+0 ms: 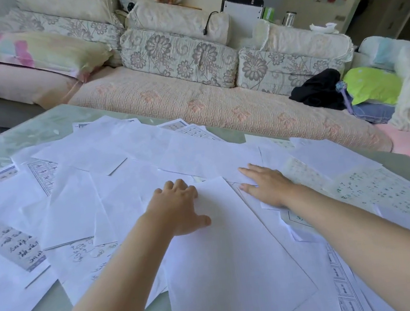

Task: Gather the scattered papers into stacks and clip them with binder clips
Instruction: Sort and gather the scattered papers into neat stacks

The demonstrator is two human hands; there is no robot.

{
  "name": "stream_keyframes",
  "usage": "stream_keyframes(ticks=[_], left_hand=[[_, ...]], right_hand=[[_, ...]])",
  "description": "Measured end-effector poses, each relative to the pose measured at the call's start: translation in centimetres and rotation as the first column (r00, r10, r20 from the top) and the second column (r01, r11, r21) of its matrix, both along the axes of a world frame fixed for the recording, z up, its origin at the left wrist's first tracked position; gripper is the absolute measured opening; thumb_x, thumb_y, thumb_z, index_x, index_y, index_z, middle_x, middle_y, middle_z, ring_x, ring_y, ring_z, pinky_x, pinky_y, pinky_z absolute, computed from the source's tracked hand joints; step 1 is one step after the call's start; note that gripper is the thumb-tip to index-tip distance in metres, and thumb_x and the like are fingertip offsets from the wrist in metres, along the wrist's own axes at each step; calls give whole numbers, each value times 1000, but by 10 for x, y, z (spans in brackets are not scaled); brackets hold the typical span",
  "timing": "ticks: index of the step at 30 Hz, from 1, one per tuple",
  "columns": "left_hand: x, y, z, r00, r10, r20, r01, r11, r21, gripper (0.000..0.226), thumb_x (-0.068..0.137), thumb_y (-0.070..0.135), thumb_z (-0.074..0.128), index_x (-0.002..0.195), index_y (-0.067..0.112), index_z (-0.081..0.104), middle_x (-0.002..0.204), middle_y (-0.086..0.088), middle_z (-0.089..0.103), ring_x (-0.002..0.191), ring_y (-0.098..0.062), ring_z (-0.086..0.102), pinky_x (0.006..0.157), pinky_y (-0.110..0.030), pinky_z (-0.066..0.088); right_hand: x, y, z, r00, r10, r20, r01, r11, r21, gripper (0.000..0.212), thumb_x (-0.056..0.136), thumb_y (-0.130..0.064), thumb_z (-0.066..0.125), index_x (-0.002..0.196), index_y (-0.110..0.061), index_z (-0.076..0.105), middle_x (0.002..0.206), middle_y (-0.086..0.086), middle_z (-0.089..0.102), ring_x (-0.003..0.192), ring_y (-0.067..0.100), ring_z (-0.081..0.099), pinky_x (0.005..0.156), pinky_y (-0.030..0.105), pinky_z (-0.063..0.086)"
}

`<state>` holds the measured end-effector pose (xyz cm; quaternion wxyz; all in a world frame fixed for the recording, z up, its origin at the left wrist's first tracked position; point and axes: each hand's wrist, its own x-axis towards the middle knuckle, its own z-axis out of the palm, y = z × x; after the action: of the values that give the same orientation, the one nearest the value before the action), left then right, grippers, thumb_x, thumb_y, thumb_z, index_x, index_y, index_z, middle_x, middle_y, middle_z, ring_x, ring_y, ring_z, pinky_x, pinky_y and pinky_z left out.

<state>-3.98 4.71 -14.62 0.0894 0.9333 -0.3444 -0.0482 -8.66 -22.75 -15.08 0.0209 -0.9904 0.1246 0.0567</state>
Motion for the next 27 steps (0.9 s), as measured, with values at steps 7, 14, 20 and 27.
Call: stream_keyframes(ticks=[7,14,20,27], left_hand=[[-4,-15,0,1000,-8,-20,5,992,-123,60,81,64,57,127,27,46,132,5,40,125,-19,36,98,-33,33],[-4,-35,3,1000,-15,4,15,999,-45,62,81,61,60,133,29,46,140,4,39,133,-18,31,105,-36,31],[-16,-38,21,977,124,-172,-198,823,-533,78,87,53,61,148,19,28,151,-3,36,138,-24,32,110,-40,30],[-54,-10,59,982,-93,163,166,834,-526,101,60,92,43,145,39,29,152,14,25,141,-13,19,116,-41,21]], right_hand=[[-8,-2,4,948,265,179,-165,885,-436,43,83,-18,70,124,-13,59,64,2,53,61,28,53,49,31,40],[-12,1,43,807,-184,561,240,970,-28,13,95,-11,48,101,-13,59,88,12,66,81,35,58,62,35,38],[-40,31,82,630,-609,482,-33,599,800,18,95,-12,56,104,-19,69,95,-1,72,82,24,68,58,38,57],[-95,70,60,756,-651,66,158,280,947,28,89,-1,62,108,-21,62,97,8,69,68,23,62,42,23,40]])
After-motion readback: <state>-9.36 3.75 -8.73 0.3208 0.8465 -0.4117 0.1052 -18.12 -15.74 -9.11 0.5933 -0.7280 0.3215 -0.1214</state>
